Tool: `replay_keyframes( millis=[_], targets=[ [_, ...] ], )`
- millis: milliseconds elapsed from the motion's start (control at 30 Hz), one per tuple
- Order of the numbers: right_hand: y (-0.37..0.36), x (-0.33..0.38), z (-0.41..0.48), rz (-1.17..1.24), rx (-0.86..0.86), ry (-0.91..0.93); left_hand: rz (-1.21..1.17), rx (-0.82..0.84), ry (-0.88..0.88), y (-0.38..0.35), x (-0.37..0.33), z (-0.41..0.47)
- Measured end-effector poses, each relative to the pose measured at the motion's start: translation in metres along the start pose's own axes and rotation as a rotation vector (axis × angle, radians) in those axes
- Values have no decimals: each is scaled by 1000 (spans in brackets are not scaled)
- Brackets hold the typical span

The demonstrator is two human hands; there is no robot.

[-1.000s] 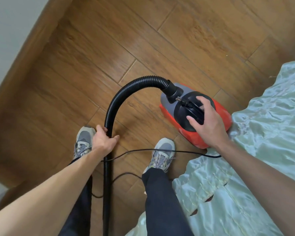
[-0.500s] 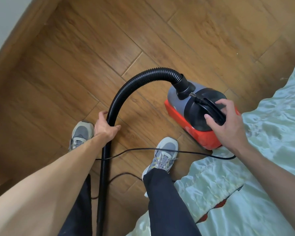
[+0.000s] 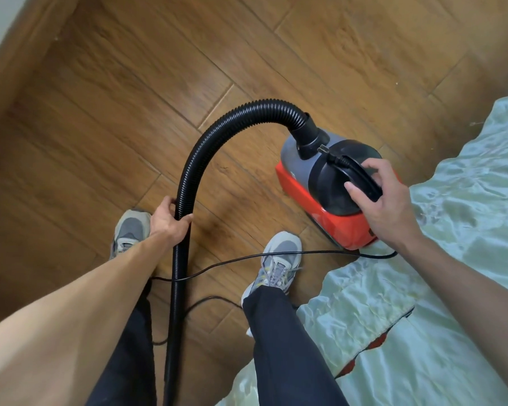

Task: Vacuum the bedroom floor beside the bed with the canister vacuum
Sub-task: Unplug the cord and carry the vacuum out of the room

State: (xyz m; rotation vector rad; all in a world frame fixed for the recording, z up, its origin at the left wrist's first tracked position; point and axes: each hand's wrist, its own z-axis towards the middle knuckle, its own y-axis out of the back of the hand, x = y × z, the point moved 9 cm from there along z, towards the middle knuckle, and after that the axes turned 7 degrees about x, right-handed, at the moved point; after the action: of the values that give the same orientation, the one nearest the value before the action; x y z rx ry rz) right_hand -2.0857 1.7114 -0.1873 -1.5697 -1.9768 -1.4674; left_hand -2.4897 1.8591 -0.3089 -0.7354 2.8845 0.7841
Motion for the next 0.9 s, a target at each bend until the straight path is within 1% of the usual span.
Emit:
replay_keyframes(
  millis=[100, 200, 400, 567, 700, 900],
  targets=[
    [5, 8, 3, 3, -45, 3, -84, -45, -96, 5, -9, -12],
    [19, 24, 7, -10, -105, 4, -99, -96, -178, 15, -30, -24],
    [60, 73, 12, -46, -188, 5, -200, -66, -320, 39, -94, -55],
    [105, 127, 14, -5, -315, 9, -259, -87, -424, 81, -159, -91],
    [152, 178, 9, 44, -426, 89, -290, -114, -480, 120, -209, -128],
    [224, 245, -8, 124, -545, 125, -275, -216, -548, 183, -283, -198]
  ],
)
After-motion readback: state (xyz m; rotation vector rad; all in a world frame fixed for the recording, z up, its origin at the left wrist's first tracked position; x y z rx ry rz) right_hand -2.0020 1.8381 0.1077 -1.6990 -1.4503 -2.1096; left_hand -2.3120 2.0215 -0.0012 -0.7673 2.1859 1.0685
